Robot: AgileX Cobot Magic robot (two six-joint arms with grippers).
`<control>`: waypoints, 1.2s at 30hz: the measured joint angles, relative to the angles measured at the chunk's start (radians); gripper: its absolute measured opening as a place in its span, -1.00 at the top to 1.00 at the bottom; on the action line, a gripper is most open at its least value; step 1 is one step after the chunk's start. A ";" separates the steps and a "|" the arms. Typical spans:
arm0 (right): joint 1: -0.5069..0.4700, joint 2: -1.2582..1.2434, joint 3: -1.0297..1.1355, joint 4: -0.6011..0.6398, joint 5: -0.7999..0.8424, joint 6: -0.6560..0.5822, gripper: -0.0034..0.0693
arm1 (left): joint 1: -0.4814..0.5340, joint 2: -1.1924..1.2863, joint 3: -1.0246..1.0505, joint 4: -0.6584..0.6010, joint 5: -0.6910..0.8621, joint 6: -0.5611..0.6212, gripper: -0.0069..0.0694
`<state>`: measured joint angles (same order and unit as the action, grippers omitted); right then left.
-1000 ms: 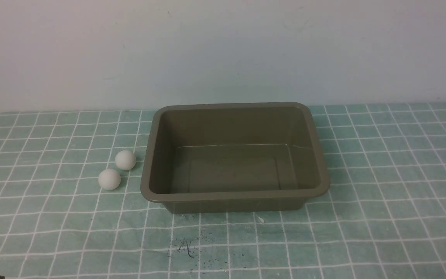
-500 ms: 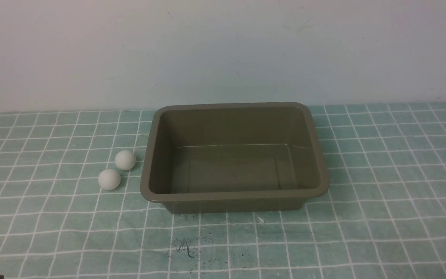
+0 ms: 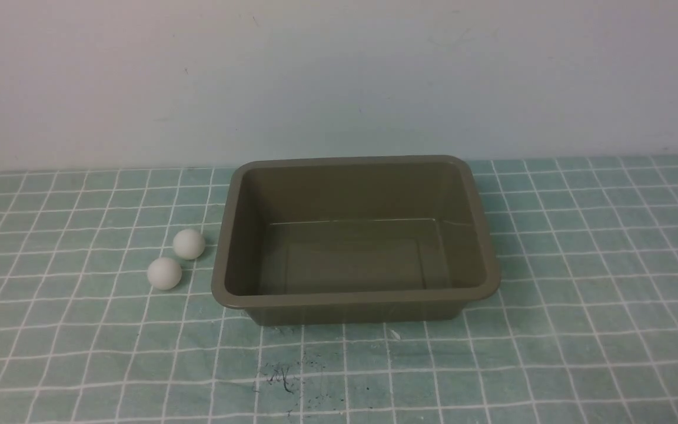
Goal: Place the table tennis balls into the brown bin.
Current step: 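Reach for and grasp a ping pong ball on the table beside the basket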
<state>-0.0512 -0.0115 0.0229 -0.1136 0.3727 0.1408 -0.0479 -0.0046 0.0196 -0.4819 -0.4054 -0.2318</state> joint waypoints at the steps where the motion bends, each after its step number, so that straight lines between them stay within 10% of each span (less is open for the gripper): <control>1: 0.000 0.000 0.000 0.000 0.000 0.000 0.93 | 0.000 0.013 -0.017 -0.006 -0.020 0.013 0.83; 4: 0.000 0.000 0.000 0.000 0.000 0.000 0.93 | 0.000 0.123 -0.155 -0.002 0.072 0.088 0.83; 15: 0.000 0.000 0.000 0.000 0.000 0.000 0.93 | 0.000 0.987 -0.811 0.171 1.134 0.374 0.83; 36: 0.000 0.000 0.000 0.000 0.000 0.000 0.93 | 0.000 1.795 -1.384 0.374 1.313 0.419 0.71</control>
<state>-0.0512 -0.0115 0.0229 -0.1136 0.3727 0.1408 -0.0479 1.7901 -1.3648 -0.1083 0.9075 0.1871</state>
